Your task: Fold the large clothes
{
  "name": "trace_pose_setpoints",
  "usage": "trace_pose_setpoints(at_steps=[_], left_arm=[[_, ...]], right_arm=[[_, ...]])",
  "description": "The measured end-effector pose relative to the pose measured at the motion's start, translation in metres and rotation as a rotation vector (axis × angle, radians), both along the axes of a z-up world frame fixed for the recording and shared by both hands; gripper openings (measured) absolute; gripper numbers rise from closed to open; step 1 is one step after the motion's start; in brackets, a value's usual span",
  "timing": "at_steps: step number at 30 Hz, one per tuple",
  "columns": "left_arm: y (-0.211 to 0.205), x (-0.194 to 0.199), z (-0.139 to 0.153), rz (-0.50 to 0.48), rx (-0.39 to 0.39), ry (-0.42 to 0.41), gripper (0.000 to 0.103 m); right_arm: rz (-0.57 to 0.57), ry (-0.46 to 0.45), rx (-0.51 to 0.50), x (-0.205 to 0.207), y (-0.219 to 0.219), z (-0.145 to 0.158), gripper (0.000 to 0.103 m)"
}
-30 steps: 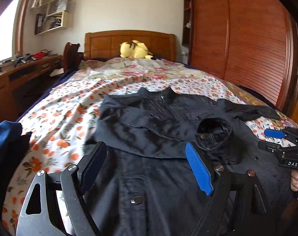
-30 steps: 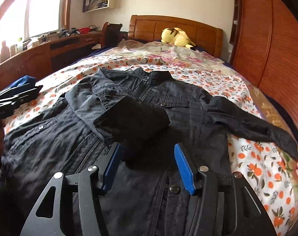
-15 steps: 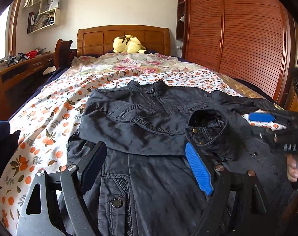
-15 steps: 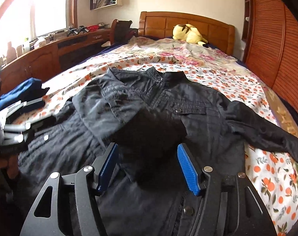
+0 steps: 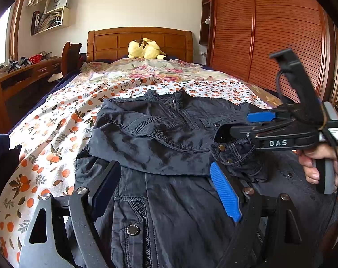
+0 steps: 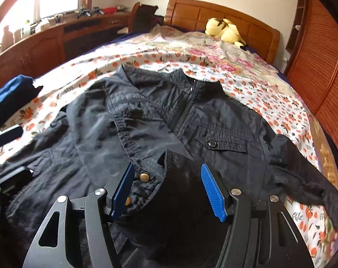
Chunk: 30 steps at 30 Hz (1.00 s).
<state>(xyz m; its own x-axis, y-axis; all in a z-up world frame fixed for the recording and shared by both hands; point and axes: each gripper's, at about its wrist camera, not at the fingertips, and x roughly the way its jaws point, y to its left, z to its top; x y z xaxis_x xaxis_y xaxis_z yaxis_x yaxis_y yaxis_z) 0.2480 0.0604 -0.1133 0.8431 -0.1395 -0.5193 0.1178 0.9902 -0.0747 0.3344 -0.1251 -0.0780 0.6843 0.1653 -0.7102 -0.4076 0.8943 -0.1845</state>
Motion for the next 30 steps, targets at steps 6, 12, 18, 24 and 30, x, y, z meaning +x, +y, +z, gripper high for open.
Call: trace_pose_setpoints(at_steps=[6,12,18,24,30], left_arm=[[-0.002,-0.005,0.004,-0.019,-0.005,-0.032,0.083],[-0.006,-0.011,0.010,-0.040,-0.013,-0.061,0.083],[-0.016,-0.015,0.011,-0.063,0.014,-0.078,0.083],[-0.025,-0.017,0.014,-0.075,0.017,-0.095,0.083],[-0.034,-0.019,0.014,-0.099,0.010,-0.100,0.083]], right_arm=[[0.018,0.012,-0.013,-0.002,-0.008,-0.003,0.009],[-0.039,-0.061,0.041,-0.047,-0.041,0.001,0.006],[-0.139,-0.058,0.090,-0.096,-0.082,0.000,0.006],[-0.171,-0.045,0.049,-0.132,-0.097,-0.007,0.006],[-0.165,-0.072,0.025,-0.141,-0.096,0.006,0.018]])
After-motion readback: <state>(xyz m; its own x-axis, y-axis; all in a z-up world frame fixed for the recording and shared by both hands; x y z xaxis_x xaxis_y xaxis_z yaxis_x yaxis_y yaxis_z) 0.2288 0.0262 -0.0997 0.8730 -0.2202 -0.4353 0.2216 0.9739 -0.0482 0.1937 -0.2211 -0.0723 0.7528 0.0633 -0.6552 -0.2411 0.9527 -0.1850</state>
